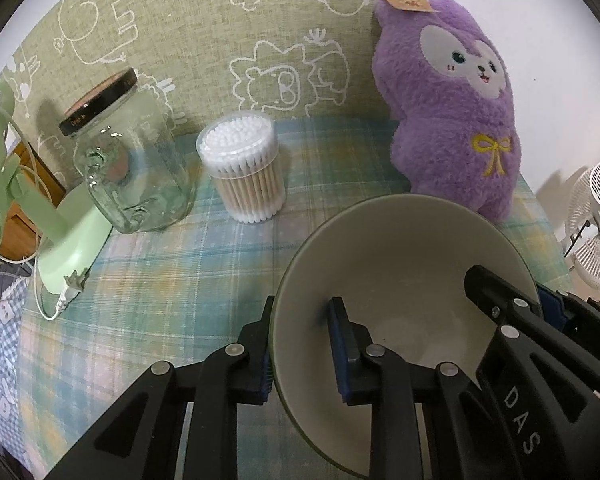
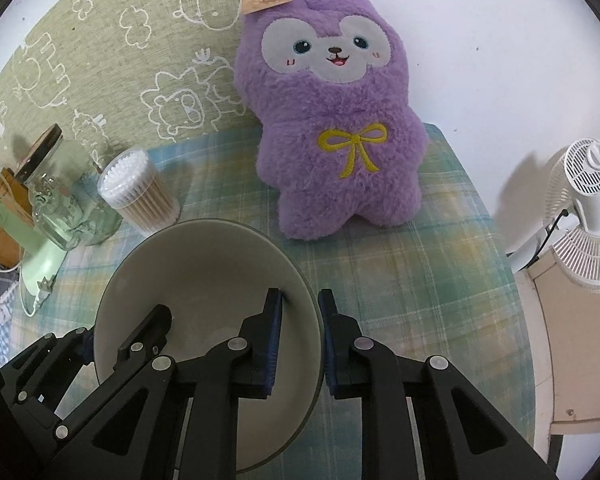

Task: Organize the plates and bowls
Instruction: 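Close both grippers on the rim of the green-rimmed bowl, then lift the gripped bowl and carry it toward the plate stack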

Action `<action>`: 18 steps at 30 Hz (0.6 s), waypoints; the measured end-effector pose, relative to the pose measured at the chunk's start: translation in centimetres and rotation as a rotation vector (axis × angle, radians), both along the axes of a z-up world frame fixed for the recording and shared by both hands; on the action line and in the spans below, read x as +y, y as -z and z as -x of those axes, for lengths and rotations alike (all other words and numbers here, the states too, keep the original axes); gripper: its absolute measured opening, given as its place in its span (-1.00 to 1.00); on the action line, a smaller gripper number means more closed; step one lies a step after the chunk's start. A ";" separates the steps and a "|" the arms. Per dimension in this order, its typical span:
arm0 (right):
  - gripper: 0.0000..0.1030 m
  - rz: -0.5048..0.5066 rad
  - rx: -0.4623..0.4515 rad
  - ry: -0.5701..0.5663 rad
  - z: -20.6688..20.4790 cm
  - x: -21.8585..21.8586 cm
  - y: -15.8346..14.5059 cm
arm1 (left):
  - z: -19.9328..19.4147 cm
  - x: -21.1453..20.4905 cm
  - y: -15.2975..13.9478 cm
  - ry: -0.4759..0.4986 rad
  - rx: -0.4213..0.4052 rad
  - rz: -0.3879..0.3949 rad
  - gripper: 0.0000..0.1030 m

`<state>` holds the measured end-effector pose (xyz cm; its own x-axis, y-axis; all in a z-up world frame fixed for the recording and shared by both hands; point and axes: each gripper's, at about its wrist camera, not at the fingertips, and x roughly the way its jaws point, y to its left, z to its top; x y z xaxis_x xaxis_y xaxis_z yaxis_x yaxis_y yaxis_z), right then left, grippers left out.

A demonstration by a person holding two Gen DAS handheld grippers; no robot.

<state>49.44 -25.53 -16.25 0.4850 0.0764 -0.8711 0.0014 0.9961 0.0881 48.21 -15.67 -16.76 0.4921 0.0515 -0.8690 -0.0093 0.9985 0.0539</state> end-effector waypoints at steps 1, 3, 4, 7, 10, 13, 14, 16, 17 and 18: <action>-0.58 0.000 -0.003 0.001 0.2 0.0 -0.1 | 0.2 0.0 -0.2 0.001 -0.003 0.001 -0.58; -0.58 0.000 -0.007 0.004 0.5 0.0 -0.7 | 0.7 -0.1 -0.6 0.001 -0.006 0.002 -0.58; -0.58 -0.001 -0.008 0.005 0.6 0.0 -0.9 | 0.9 -0.1 -0.8 0.000 -0.007 0.002 -0.58; -0.58 -0.004 -0.013 0.004 1.4 0.1 -1.7 | 1.7 0.0 -1.6 -0.002 -0.011 -0.001 -0.58; -0.58 -0.008 -0.024 -0.001 2.3 0.3 -2.8 | 2.6 0.3 -2.8 -0.007 -0.021 -0.003 -0.58; -0.58 -0.014 -0.038 -0.007 3.2 0.7 -4.0 | 3.6 0.4 -4.1 -0.012 -0.034 -0.008 -0.58; -0.58 -0.015 -0.042 -0.008 3.6 0.7 -4.5 | 4.1 0.5 -4.6 -0.014 -0.040 -0.009 -0.58; -0.58 -0.014 -0.054 -0.010 4.5 1.0 -5.5 | 4.8 0.5 -5.5 -0.015 -0.049 -0.007 -0.58; -0.58 -0.013 -0.059 -0.012 4.9 1.1 -6.0 | 5.3 0.6 -5.9 -0.015 -0.054 -0.006 -0.58; -0.58 -0.011 -0.066 -0.014 5.5 1.2 -6.7 | 5.9 0.8 -6.5 -0.016 -0.061 -0.005 -0.58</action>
<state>43.97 -24.32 -9.60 0.5406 0.0934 -0.8361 -0.0189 0.9949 0.0989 42.33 -14.85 -10.29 0.5434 0.0636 -0.8371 -0.0285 0.9979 0.0574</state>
